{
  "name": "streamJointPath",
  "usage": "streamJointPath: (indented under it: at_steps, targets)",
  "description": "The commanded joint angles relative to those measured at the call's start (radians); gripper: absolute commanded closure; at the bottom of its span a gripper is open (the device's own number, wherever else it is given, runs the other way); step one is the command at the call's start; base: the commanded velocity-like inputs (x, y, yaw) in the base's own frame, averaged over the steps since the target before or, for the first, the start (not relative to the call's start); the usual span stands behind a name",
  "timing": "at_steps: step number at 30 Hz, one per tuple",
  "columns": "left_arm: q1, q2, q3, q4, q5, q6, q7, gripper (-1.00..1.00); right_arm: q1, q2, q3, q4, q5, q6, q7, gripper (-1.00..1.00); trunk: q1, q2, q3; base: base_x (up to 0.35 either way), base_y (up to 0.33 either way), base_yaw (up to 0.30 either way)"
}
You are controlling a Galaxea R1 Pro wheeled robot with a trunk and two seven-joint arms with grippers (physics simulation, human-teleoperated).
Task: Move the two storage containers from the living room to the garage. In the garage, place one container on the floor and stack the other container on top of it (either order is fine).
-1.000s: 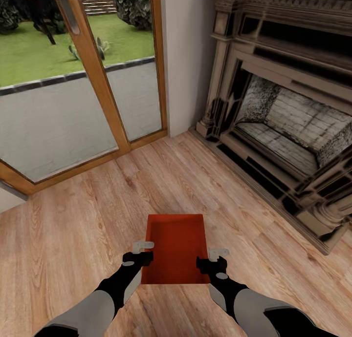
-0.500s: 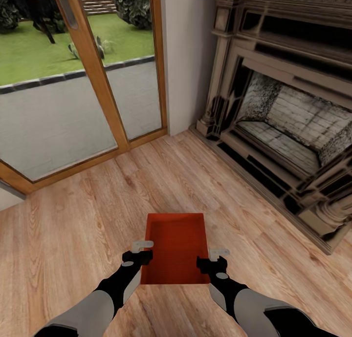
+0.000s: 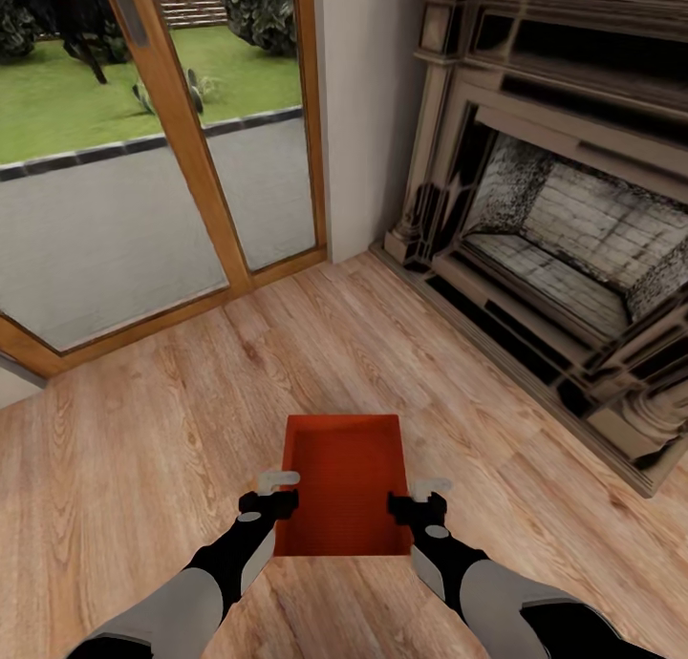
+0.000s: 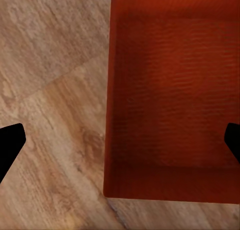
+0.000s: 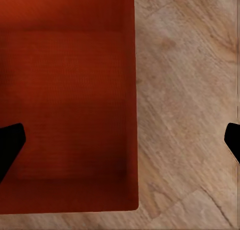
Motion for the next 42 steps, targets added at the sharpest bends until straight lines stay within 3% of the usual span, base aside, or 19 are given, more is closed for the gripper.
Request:
streamJointPath:
  at_steps: [1, 8, 42]
  targets:
    - [0.0, 0.001, -0.008, -0.001, 0.01, 0.001, 0.007, -1.0, -0.001, -0.006, 0.002, -0.003, 0.004, -0.001, -0.006, -1.0, 0.004, -0.008, -0.004, 0.0, 0.0, 0.0]
    - [0.0, 0.001, -0.008, -0.001, 0.018, 0.001, 0.007, -1.0, -0.002, -0.019, 0.002, -0.03, 0.002, 0.002, -0.006, -1.0, 0.031, -0.057, -0.026, 0.0, 0.0, 0.0]
    - [0.0, 0.01, -0.008, 0.0, 0.019, -0.034, 0.008, -1.0, -0.001, -0.008, 0.008, -0.032, 0.012, -0.006, -0.006, -1.0, 0.161, -0.295, -0.132, 0.0, 0.0, 0.0]
